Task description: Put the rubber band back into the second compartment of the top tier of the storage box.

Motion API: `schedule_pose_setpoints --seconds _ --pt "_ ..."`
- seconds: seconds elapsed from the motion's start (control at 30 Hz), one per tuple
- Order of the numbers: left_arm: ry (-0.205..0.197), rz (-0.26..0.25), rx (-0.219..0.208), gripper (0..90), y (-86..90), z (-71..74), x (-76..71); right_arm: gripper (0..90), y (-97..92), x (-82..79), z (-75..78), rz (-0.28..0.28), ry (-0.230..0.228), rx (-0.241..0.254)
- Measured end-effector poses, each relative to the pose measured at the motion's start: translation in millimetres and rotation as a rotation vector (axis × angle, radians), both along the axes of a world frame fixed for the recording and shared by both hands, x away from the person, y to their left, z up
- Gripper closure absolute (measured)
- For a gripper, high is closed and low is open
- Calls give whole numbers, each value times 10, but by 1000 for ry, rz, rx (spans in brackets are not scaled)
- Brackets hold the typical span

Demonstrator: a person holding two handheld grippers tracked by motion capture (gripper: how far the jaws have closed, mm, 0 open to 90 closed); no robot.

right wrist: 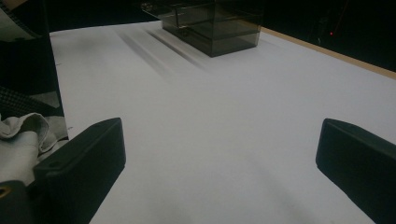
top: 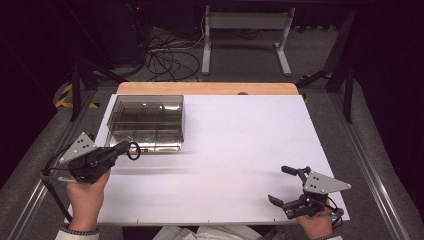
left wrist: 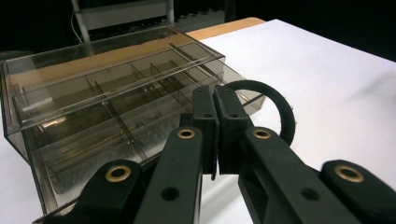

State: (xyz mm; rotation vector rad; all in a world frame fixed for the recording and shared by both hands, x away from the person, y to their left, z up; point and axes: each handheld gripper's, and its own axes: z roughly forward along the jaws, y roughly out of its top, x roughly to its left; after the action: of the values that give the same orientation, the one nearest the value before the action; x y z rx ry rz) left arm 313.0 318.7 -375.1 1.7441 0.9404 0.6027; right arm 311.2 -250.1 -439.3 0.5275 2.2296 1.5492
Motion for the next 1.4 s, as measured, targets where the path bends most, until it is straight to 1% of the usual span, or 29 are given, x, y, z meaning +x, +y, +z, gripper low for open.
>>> schedule_pose_setpoints --seconds 0.27,0.47,0.67,0.7,0.83,0.97,1.2,1.23,1.4 --pt "5 11 5 883 -33 17 154 22 -1 1 -2 0 2 -2" --pt "10 16 7 882 -41 9 232 22 0 2 -3 0 3 -3" --pt "19 29 18 882 -57 -18 337 22 2 5 -4 3 6 -1" --pt "19 29 18 882 -57 -18 337 22 3 7 -5 3 5 -3" --pt "26 37 18 882 -70 -44 416 22 5 8 -6 3 6 -2" --pt "30 42 27 881 -81 -64 459 22 2 7 -5 2 8 -1" --pt "40 54 23 881 -82 -102 553 22 6 11 -7 3 10 -1" --pt "43 60 27 881 -82 -117 584 22 6 12 -7 3 10 0" --pt "50 73 33 881 -80 -148 637 22 8 13 -9 4 9 -2"
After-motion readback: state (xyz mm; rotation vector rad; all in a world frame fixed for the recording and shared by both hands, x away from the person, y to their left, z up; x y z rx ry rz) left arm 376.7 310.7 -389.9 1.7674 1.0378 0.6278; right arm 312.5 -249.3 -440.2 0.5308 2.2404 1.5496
